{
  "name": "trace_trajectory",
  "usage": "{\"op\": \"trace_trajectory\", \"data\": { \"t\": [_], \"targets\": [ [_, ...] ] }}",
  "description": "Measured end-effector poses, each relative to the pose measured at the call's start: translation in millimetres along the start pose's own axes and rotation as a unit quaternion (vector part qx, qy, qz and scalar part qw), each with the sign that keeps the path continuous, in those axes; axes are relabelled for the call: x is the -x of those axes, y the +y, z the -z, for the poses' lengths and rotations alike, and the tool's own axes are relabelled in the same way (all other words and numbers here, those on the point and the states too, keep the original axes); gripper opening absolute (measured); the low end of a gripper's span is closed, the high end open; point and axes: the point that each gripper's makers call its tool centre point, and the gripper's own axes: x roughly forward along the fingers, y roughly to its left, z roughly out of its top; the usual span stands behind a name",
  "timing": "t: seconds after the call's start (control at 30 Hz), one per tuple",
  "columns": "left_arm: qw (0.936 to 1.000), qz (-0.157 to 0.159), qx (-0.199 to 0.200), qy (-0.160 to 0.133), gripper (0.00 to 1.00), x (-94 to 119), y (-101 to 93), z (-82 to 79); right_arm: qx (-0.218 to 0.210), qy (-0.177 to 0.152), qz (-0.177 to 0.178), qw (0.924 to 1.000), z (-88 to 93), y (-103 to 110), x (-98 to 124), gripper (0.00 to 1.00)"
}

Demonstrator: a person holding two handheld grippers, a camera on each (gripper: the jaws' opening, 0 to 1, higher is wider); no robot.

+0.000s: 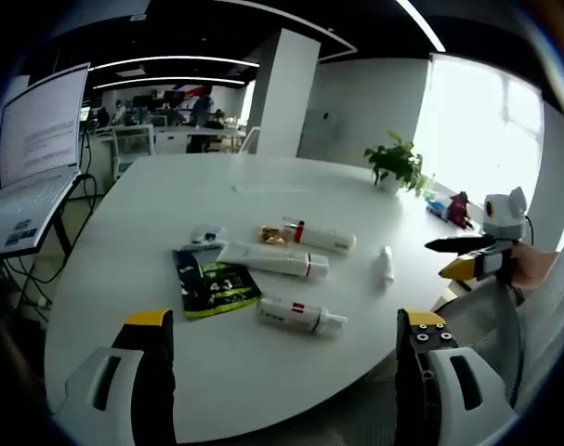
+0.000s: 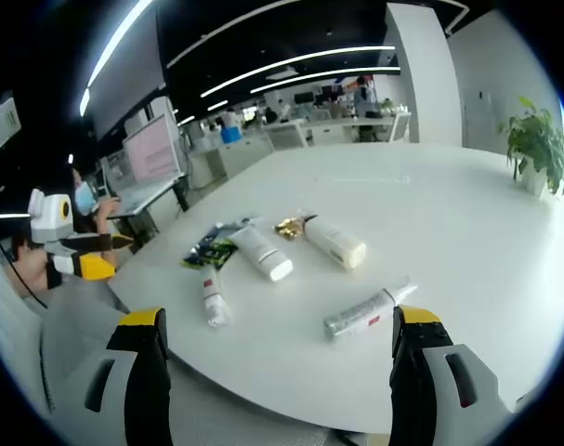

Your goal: Arrange the skincare products in the storage area until every visible bottle or jar stands upright without overlapping.

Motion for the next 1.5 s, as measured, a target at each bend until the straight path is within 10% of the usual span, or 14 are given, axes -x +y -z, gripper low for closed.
{"op": "trace_trajectory", "data": {
  "t": [1.5],
  "targets": [
    [1.0000,0.002,-0.006,0.001,0.91,0.4,-0.7,0.3,0.004,0.004,0.000,1.0000,0.2,1.7,-0.4,1.00]
  ]
}}
